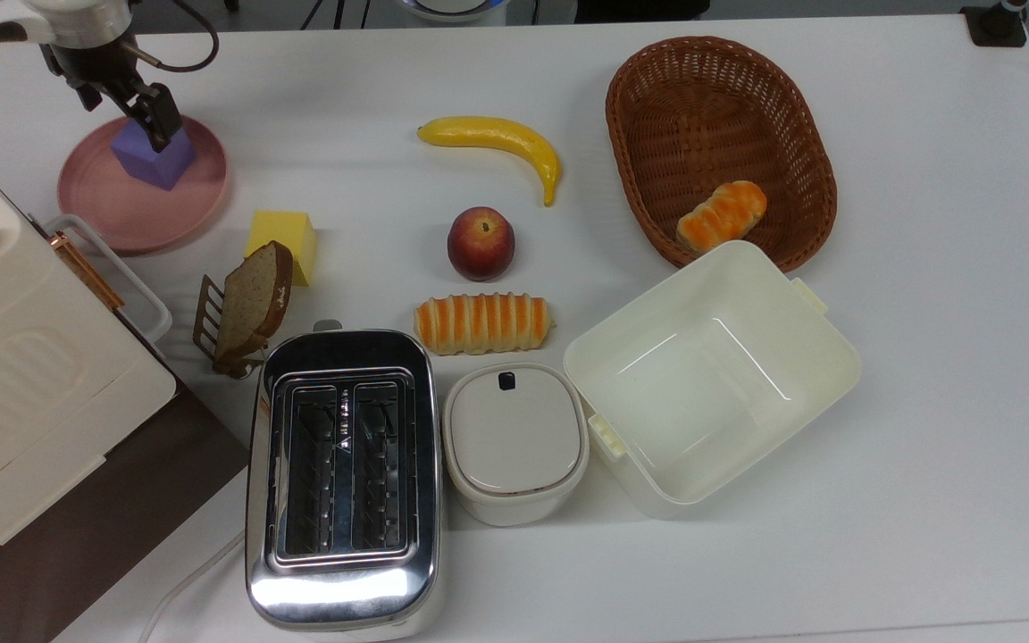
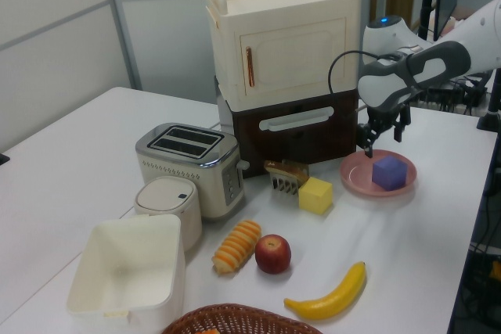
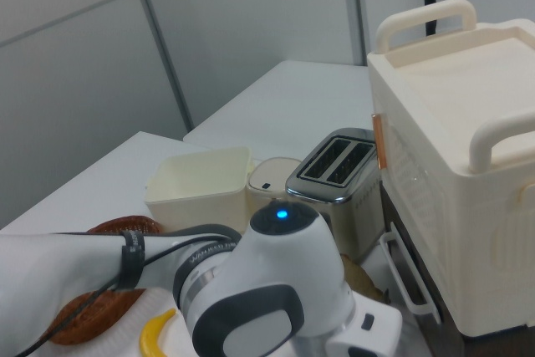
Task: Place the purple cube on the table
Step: 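Lower the open gripper over the purple cube on the pink plate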
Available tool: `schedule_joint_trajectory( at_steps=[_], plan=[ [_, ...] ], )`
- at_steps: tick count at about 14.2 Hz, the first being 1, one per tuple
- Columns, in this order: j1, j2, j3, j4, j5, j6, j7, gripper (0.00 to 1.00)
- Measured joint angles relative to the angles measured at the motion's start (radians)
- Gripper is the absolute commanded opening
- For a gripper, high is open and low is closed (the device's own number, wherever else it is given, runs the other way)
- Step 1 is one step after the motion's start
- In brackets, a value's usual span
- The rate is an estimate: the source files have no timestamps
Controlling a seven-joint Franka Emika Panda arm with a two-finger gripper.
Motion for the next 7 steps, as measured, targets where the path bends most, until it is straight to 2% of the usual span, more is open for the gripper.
schedule_joint_trajectory(
  at_steps=[7],
  plan=[
    [-0.031,0.027,-0.001,-0.030,0.000,0.000,-0.051,1.00]
  ],
)
